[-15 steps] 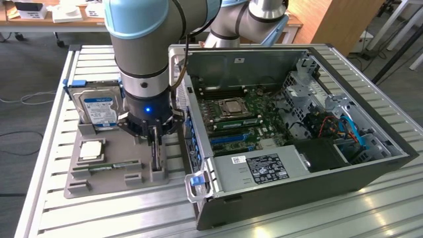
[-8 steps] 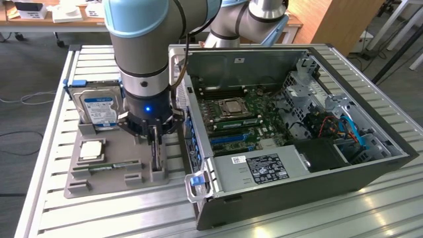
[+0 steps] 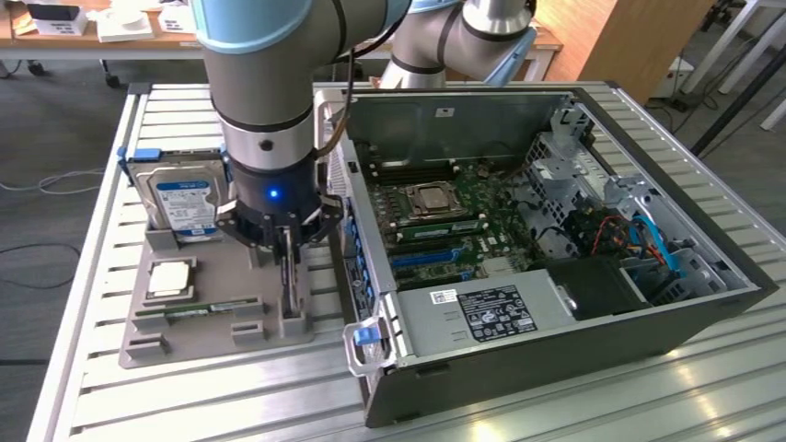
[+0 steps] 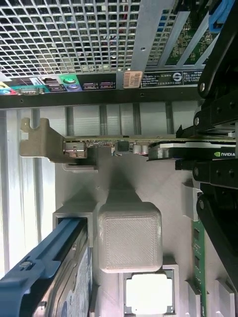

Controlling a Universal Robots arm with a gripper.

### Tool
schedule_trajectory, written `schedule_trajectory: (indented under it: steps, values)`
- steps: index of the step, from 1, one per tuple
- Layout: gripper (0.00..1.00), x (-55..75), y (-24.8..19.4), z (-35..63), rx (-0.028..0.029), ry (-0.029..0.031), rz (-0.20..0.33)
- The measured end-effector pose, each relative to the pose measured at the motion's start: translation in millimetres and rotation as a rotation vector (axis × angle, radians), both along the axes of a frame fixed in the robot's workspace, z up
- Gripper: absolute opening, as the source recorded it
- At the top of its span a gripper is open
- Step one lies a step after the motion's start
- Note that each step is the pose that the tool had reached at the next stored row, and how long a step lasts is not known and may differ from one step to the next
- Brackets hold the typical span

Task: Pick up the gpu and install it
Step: 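Pick up the gpu and move the gpu toward the slot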

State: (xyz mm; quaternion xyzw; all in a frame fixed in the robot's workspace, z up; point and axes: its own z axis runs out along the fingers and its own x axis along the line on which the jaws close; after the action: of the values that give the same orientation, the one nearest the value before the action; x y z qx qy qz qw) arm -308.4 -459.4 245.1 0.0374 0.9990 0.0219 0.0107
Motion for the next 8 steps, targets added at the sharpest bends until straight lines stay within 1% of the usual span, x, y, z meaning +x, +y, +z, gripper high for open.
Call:
schedule_trajectory:
  steps: [4,8]
  values:
    - [0.27,0.0,0.0,8.5,0.0000,0.0000,0.000]
    - [0.27,0.0,0.0,19.3,0.0000,-0.0001,0.000]
